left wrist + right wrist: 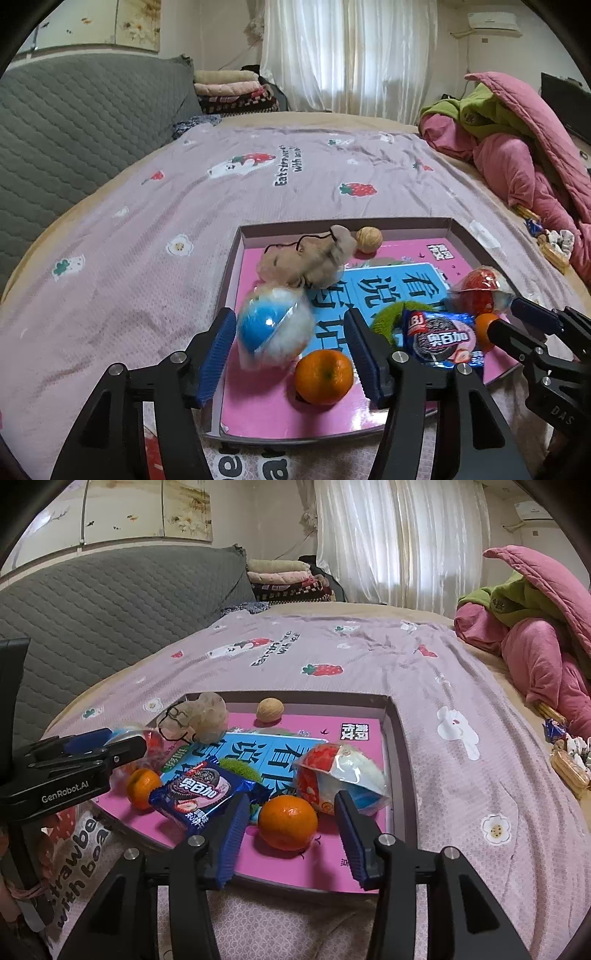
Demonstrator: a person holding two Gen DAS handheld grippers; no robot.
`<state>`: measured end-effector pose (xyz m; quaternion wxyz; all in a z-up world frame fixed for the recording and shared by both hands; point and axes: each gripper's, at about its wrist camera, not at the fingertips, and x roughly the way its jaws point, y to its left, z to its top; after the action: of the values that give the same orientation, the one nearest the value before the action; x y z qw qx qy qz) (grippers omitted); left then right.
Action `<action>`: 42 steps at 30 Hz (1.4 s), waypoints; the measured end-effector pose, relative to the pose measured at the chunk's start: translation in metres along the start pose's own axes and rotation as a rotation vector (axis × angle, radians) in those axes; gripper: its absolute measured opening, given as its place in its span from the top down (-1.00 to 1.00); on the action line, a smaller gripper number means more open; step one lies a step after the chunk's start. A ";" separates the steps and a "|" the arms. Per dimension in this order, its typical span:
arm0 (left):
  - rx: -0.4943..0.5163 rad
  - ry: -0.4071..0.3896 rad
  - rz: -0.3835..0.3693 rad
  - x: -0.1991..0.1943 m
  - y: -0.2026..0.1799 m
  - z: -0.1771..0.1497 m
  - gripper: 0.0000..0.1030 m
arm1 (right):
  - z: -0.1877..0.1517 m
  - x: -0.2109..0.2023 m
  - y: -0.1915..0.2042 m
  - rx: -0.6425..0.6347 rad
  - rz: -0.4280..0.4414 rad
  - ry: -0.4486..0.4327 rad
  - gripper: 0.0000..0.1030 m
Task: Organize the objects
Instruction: 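Lower the egg into the tray while the right gripper lowers the orange beside it, then open both grippers to release the egg and the orange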
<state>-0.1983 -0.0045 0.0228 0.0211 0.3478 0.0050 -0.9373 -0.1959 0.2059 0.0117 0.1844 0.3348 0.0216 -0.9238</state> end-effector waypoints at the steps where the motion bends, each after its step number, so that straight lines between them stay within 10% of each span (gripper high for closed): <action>1: 0.001 0.000 -0.002 -0.001 -0.001 0.000 -0.22 | 0.001 -0.001 0.000 0.002 0.000 -0.004 0.05; 42: 0.032 -0.089 -0.014 -0.094 -0.023 0.017 -0.48 | 0.018 -0.078 0.005 0.010 -0.033 -0.145 -0.56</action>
<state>-0.1392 0.0211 0.0967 0.0092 0.3059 -0.0084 -0.9520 -0.1500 0.2232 0.0747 0.1685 0.2674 0.0093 -0.9487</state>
